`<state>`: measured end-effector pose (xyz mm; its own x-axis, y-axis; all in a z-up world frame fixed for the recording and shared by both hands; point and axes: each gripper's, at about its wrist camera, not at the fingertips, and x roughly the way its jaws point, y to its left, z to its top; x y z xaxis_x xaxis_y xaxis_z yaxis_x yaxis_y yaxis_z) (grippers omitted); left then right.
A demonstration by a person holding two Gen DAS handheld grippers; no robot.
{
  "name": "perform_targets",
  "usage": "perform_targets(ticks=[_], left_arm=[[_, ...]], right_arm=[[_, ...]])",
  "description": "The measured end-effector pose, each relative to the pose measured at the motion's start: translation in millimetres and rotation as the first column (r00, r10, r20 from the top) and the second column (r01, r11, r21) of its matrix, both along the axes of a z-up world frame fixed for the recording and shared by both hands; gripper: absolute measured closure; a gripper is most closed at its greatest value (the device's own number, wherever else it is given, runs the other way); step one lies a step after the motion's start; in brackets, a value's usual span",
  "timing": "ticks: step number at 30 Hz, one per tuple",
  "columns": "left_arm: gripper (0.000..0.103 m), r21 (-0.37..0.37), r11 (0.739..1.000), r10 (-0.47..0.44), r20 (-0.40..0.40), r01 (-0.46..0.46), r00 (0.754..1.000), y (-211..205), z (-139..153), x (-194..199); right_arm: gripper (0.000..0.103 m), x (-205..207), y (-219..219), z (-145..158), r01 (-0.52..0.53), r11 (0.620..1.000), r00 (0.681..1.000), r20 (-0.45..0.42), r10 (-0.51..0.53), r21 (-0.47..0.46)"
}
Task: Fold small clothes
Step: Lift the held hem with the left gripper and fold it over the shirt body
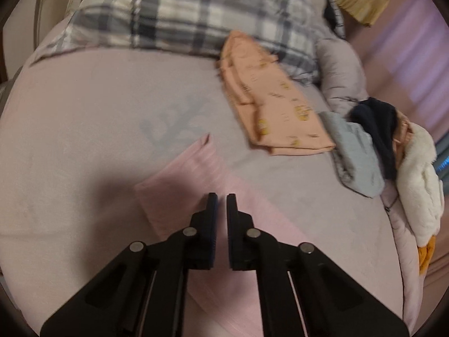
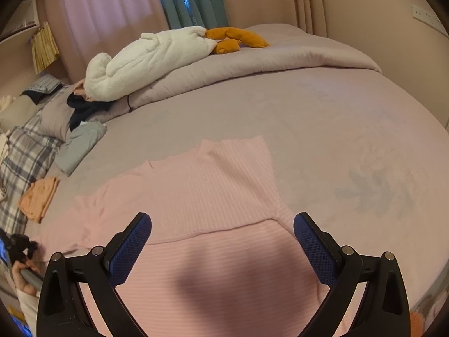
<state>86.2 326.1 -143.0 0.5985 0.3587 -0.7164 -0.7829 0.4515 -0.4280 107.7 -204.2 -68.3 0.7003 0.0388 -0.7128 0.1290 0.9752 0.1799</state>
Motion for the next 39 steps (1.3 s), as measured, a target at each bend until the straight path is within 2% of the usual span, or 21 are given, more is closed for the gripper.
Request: perform_targets(ticks=[3,6,8,9,10,11,12,13,16,21,25,30,33,37,39], left_arm=[[0.099,0.027,0.998,-0.062,0.033,0.061,0.998,-15,13,2],[0.099,0.055,0.997,-0.056,0.016,0.055,0.998,-23,19,1],[0.093,0.052,0.998,-0.038,0.006,0.038,0.999,-23,20,-2],[0.080,0.042,0.999,-0.019,0.001,0.018,1.000,-21,19,-5],[0.062,0.034,0.999,0.001,0.002,-0.001,1.000,-19,19,-8],[0.050,0.030,0.999,0.019,0.003,-0.019,1.000,-17,19,-10],[0.031,0.037,0.998,0.043,0.000,-0.043,0.999,-15,19,-13],[0.028,0.048,0.997,0.053,0.001,-0.053,0.999,-13,19,-15],[0.025,0.056,0.995,0.079,-0.020,-0.078,0.997,-9,17,-15],[0.025,-0.034,0.996,0.085,-0.049,-0.086,0.995,6,-7,-10],[0.025,0.000,0.994,0.110,-0.122,-0.110,0.986,2,-8,-9],[0.020,-0.022,0.993,0.115,-0.098,-0.117,0.989,-2,-6,-14],[0.020,-0.035,0.986,0.154,-0.142,-0.161,0.978,6,-14,-17],[0.019,-0.092,0.980,0.167,-0.093,-0.176,0.982,19,-18,-23],[0.019,-0.085,0.979,0.179,-0.064,-0.184,0.982,21,-17,-24]], right_arm=[[0.002,0,1,0,-0.007,1.000,1.000,-0.001,0.007,0.001],[0.002,-1,0,0,-0.009,1.000,1.000,0.002,0.009,0.002],[0.002,-1,0,-1,-0.011,1.000,1.000,-0.001,0.011,0.003],[0.002,-2,-1,-1,-0.009,1.000,1.000,-0.002,0.009,0.002],[0.002,-2,-1,-1,-0.007,1.000,1.000,-0.003,0.007,0.001],[0.002,-2,-2,-2,-0.005,1.000,1.000,-0.004,0.005,0.002],[0.002,-2,-2,-2,-0.003,1.000,1.000,-0.005,0.003,0.005],[0.002,-2,-3,-3,-0.002,1.000,1.000,-0.008,0.002,0.009],[0.002,-1,-2,-5,-0.006,1.000,1.000,-0.019,0.006,0.011],[0.002,0,0,-3,-0.011,1.000,1.000,-0.018,0.011,-0.001],[0.002,0,2,-3,-0.016,1.000,1.000,-0.018,0.015,-0.015],[0.002,3,3,-6,-0.016,1.000,0.999,-0.029,0.015,-0.006],[0.002,2,6,-7,-0.030,0.999,0.999,-0.034,0.029,-0.013],[0.002,3,3,-7,-0.018,0.999,0.999,-0.035,0.017,-0.028],[0.002,3,1,-7,-0.009,1.000,0.999,-0.038,0.008,-0.020]])
